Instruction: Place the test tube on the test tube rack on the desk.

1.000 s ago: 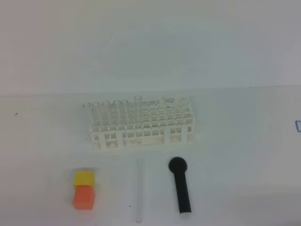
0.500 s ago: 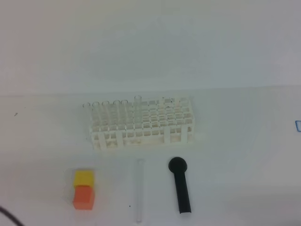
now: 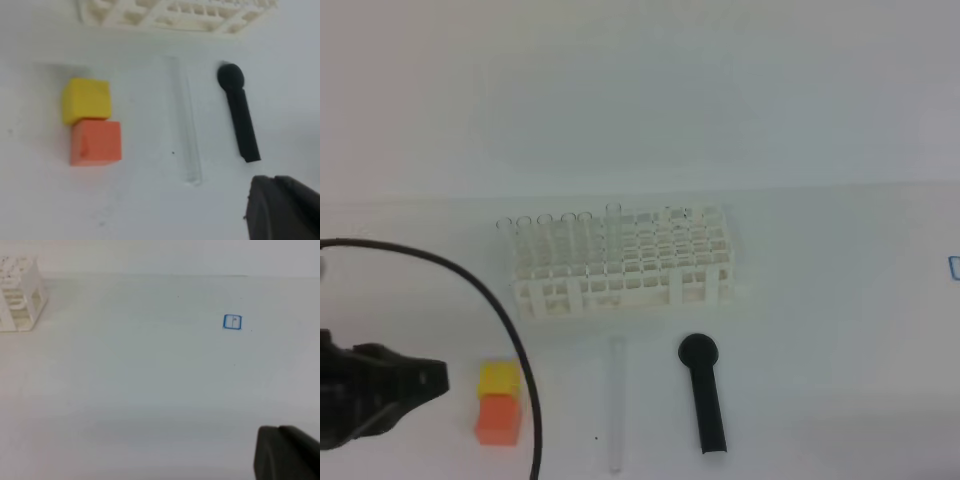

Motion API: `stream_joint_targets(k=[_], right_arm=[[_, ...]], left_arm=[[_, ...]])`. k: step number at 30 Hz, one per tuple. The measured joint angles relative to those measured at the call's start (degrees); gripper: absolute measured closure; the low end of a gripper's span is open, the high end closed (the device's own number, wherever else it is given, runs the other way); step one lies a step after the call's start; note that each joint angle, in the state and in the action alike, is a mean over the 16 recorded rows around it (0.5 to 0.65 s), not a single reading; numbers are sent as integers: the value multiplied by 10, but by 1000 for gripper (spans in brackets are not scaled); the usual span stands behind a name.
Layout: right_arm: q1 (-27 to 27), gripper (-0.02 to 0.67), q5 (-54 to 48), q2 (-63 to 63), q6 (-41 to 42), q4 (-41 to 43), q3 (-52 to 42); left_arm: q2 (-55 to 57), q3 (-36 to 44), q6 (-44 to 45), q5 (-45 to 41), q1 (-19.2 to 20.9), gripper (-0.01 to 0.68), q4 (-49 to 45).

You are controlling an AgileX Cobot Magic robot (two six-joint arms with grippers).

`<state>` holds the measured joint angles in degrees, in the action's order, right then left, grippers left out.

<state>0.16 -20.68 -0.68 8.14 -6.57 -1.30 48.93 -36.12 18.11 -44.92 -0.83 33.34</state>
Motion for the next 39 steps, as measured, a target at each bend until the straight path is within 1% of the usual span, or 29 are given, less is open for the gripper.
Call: stream_joint_targets(k=[4,7,16,20,24,28,33,39], right_arm=[[0,650,0,0,0,0,0],[0,650,0,0,0,0,0],[0,650,0,0,0,0,0],[0,650,0,0,0,0,0],[0,650,0,0,0,0,0],[0,650,0,0,0,0,0],[0,650,0,0,0,0,0],[0,650,0,0,0,0,0]], left_arm=[[72,-30,-6,-17,-40,674,14],[119,-54,-53,-23,-87,674,-9],[246,-134,-315,-51,-255,674,-174],[307,-180,-402,-69,-308,674,-245],[365,-227,-451,-88,-337,674,-291],[412,-272,-462,-94,-354,674,-321],[450,-310,-475,-88,-362,674,-345],[469,-328,-480,-77,-362,671,-353]])
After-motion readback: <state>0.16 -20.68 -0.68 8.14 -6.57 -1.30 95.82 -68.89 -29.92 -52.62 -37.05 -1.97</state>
